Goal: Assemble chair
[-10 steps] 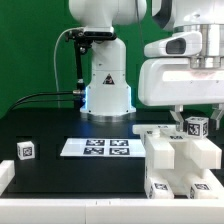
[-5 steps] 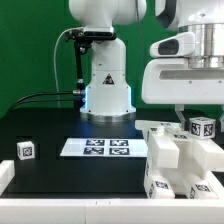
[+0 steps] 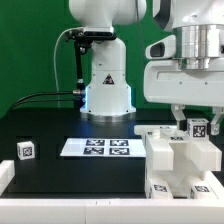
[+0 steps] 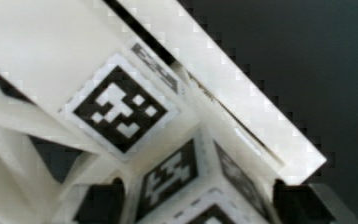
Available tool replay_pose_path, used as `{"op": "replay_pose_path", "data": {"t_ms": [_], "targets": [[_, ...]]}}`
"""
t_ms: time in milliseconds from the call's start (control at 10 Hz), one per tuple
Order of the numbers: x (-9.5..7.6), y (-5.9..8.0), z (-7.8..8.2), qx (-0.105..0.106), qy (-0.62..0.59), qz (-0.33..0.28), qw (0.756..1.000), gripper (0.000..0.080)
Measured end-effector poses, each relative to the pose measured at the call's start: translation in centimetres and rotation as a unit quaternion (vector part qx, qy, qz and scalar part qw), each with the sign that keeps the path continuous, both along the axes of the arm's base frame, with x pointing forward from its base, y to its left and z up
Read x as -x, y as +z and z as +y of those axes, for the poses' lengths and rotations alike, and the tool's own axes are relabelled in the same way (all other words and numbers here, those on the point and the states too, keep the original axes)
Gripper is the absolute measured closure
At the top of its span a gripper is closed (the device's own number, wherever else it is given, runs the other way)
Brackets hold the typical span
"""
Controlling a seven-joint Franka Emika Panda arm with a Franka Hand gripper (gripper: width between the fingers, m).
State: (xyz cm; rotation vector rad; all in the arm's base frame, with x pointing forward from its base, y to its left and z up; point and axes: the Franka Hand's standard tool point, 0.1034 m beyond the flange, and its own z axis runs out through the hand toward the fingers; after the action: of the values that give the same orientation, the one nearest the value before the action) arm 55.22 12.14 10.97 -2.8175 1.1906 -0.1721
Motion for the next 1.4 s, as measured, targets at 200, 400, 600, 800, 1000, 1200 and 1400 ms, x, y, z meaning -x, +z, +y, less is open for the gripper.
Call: {"op": "replay_pose_path", "data": {"t_ms": [200, 400, 600, 800, 1000, 1200, 1400], "targets": [[0.03, -0.02, 0.07, 0.002, 0.011, 0.0, 1.0, 0.0402], [-0.15, 0.05, -0.27, 0.018, 0.127, -0.005, 0.992, 0.0168], [0.05, -0.11, -0.33, 0.033, 0.229, -0.008, 0.973, 0.0153], [0.31, -0.35, -0.38, 0.037, 0.249, -0.013, 0.968, 0.0151], [0.32, -0.39, -0.39, 0.037, 0.249, -0.013, 0.968, 0.0162], [0.33, -0.41, -0.39, 0.037, 0.249, -0.013, 0.968, 0.0351], [0.26, -0.39, -0.58, 0.038, 0.248, -0.013, 0.968, 0.0511]]}}
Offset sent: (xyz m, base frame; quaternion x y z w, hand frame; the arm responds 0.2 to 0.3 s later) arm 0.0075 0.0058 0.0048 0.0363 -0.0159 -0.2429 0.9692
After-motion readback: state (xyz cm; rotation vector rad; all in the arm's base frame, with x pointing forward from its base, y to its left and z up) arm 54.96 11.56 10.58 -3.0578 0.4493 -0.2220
